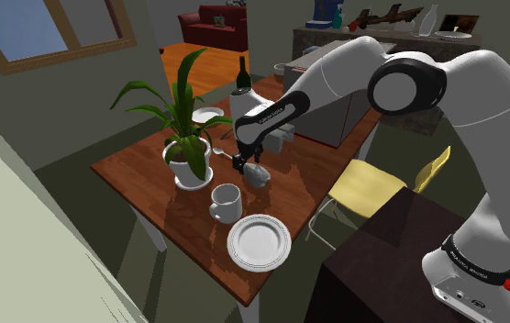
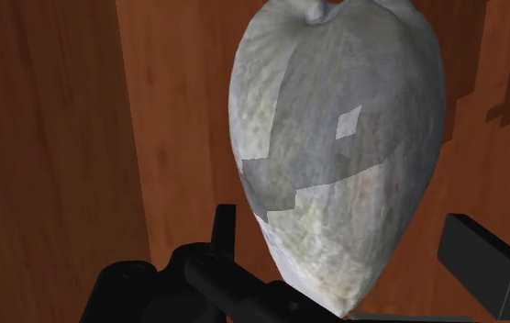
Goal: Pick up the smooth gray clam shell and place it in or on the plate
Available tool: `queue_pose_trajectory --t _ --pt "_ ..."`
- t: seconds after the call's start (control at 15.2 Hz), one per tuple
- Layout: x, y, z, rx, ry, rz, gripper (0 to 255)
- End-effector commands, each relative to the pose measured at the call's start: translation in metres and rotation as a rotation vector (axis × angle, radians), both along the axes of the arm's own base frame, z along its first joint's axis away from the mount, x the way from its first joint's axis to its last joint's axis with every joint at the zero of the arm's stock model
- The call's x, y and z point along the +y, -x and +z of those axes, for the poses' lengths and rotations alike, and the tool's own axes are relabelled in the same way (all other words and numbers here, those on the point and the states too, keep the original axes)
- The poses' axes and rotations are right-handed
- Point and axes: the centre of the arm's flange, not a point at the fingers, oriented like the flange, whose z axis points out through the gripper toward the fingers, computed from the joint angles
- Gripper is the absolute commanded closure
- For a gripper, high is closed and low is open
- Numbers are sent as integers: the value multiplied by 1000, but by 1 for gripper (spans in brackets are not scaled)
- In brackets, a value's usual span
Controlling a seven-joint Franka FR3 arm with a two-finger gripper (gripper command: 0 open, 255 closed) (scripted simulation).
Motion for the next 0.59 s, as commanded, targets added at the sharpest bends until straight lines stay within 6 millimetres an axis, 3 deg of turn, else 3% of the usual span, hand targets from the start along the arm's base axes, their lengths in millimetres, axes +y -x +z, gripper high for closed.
queue_pose_trajectory --t 0.0,0.33,0.4,0.53 --pt "-1 0 -2 -1 0 0 0" --pt "-1 0 -2 -1 0 0 0" --pt "-1 0 -2 -1 0 0 255" --pt "-1 -1 -2 0 0 0 255"
